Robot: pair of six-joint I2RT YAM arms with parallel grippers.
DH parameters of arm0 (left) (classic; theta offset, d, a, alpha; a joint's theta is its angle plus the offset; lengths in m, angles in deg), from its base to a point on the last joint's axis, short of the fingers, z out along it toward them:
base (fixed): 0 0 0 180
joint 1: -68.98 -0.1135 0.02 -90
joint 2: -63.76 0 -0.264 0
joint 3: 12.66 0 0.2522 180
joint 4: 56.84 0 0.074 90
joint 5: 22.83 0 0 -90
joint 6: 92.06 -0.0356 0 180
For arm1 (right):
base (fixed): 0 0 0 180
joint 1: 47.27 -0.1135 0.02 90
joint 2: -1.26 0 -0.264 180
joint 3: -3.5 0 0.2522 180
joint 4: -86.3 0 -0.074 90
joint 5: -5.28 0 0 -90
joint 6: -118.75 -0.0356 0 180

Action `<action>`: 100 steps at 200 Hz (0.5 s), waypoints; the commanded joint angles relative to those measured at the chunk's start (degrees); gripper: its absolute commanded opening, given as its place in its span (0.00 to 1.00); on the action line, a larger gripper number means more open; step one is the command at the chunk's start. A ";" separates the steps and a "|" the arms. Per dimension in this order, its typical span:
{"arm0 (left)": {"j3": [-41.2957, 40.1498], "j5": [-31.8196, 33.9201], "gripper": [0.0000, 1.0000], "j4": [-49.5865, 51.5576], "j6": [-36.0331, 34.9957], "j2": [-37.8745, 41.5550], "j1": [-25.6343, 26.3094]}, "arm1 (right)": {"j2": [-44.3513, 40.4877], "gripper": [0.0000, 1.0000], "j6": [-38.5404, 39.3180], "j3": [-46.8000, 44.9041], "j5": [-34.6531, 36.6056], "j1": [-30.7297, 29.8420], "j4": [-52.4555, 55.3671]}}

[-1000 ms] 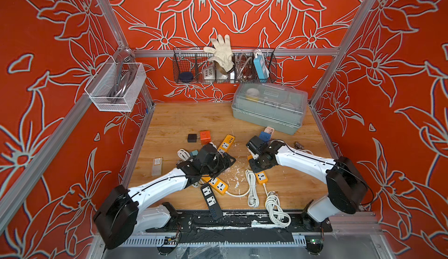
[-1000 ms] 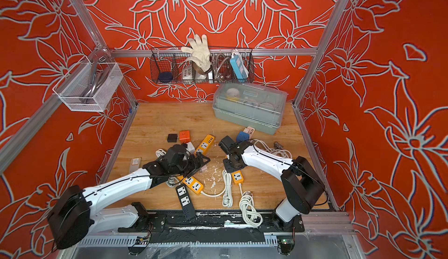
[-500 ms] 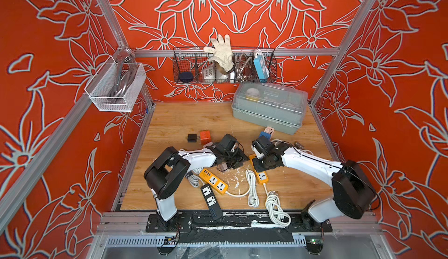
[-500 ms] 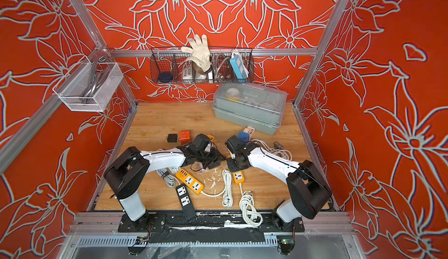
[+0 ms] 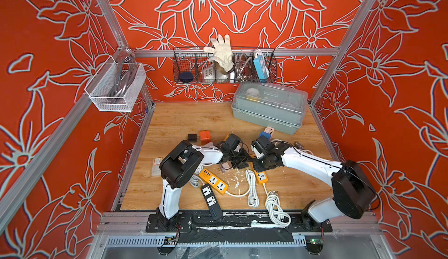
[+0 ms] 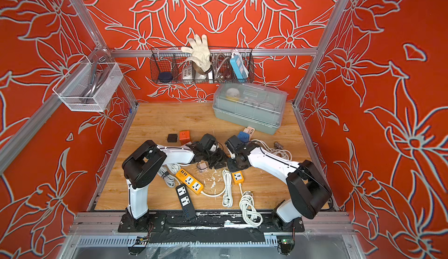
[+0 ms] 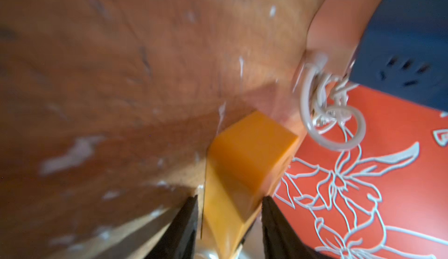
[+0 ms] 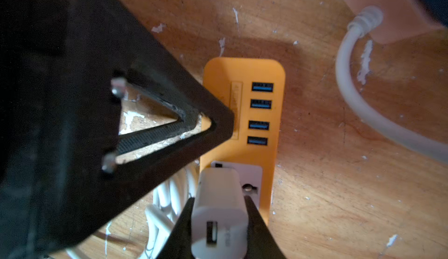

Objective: Pull the plug off the socket
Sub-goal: Remove the plug from the socket.

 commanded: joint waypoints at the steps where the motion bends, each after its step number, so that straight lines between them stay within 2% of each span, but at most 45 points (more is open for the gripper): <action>1: -0.78 1.27 0.45 7.71 0.33 -2.16 0.17 | 1.18 0.20 -0.12 2.57 -0.24 0.09 0.07; 25: -1.72 2.53 0.42 11.10 0.71 -2.77 0.17 | 3.51 0.20 0.01 7.23 -1.31 1.09 1.50; 56: -2.72 4.09 0.39 14.14 0.30 -3.40 0.05 | 5.04 0.19 -0.39 11.72 -4.86 6.67 4.18; 78: -2.83 4.12 0.38 14.99 -0.18 -4.23 -0.22 | 2.27 0.19 0.79 9.79 -4.76 8.21 4.66; 100: -2.57 4.19 0.38 15.12 -0.44 -4.79 -0.30 | -2.15 0.19 -0.56 4.10 -6.54 7.52 1.77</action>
